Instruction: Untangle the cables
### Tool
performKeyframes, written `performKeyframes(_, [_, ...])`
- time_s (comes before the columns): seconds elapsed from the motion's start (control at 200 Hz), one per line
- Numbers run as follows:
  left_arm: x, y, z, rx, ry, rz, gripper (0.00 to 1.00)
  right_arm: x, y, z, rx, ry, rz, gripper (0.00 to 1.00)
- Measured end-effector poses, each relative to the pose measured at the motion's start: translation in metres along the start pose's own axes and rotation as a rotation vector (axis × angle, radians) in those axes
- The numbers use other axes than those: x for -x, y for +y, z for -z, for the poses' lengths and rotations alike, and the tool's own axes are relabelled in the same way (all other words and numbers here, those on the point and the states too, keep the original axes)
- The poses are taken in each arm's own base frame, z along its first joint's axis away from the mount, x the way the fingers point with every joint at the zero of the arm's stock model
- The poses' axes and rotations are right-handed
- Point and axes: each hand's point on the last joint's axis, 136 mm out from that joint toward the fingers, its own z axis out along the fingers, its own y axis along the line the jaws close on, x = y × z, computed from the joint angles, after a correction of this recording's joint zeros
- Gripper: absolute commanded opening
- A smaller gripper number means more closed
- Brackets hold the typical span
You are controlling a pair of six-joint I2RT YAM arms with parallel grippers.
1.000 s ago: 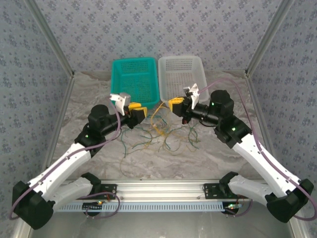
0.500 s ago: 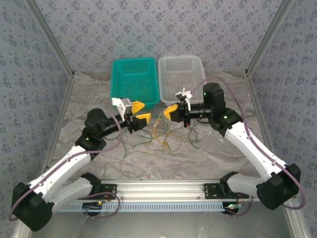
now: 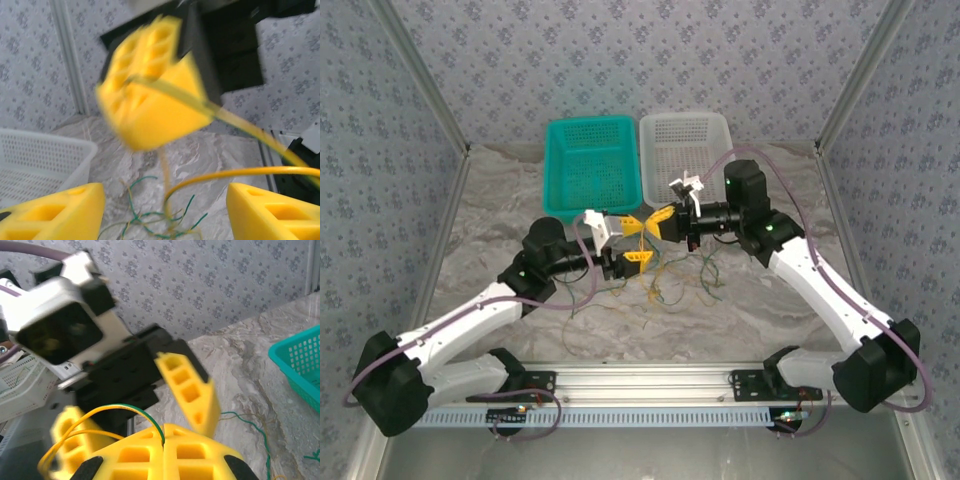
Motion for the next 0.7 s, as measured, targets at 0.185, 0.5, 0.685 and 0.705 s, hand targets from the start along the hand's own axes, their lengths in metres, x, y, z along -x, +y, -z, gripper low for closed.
performKeyframes(0.185, [0.015,-0.004,0.004,0.007,-0.044,-0.024,0.52,0.004,-0.01,-0.002,-0.03,-0.017,-0.015,0.0])
performKeyframes(0.5, [0.019,0.011,0.006,0.099,-0.059,-0.06,0.0,0.006,-0.018,-0.002,-0.068,-0.037,-0.025,0.0])
performKeyframes(0.685, [0.015,0.018,0.014,0.164,-0.059,-0.053,0.0,0.001,-0.03,0.006,-0.155,-0.051,-0.053,0.0])
performKeyframes(0.705, [0.016,0.018,0.015,0.168,-0.059,-0.051,0.0,0.001,-0.031,0.007,-0.166,-0.054,-0.054,0.0])
